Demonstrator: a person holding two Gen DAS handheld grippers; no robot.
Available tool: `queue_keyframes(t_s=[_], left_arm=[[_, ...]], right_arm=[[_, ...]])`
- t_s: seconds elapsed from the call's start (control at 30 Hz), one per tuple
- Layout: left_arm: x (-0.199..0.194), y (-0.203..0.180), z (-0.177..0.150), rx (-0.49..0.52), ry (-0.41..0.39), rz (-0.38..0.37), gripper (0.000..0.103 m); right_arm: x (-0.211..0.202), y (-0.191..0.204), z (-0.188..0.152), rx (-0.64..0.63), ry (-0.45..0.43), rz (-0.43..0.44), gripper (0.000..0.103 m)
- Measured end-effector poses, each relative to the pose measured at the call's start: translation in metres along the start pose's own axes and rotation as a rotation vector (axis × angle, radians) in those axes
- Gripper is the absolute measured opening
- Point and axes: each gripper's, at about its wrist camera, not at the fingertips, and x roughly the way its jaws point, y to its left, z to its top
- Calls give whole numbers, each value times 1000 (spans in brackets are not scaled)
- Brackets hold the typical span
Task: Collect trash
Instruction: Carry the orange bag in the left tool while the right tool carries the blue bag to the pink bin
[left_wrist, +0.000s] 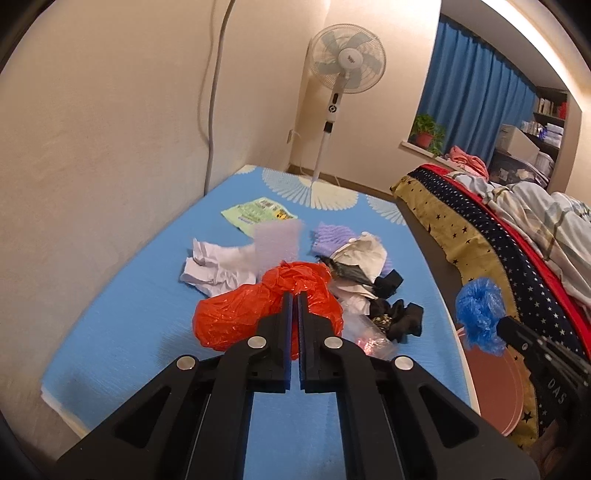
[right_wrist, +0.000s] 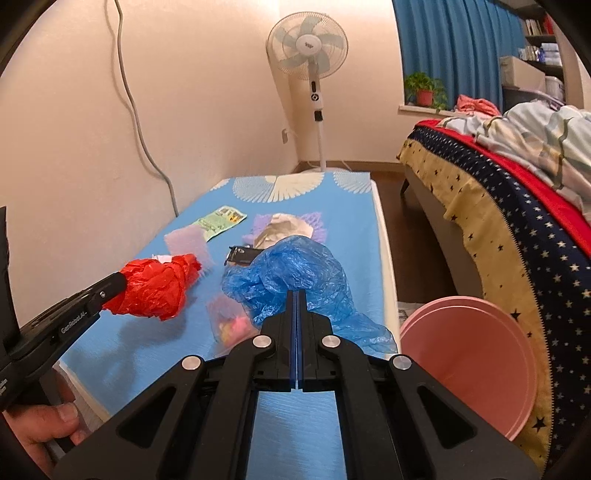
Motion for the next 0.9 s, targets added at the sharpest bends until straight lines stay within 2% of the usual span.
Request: queue_keyframes(t_s=[0.57,0.9], left_arm=[[-32,-29,-1,83,-67,-68,2],[-32,-66,-7,135,-71,-160,2]], right_arm=[[-33,-32,5,56,-54,-91,0],[-42,-62,6,107,-72,-167,0]])
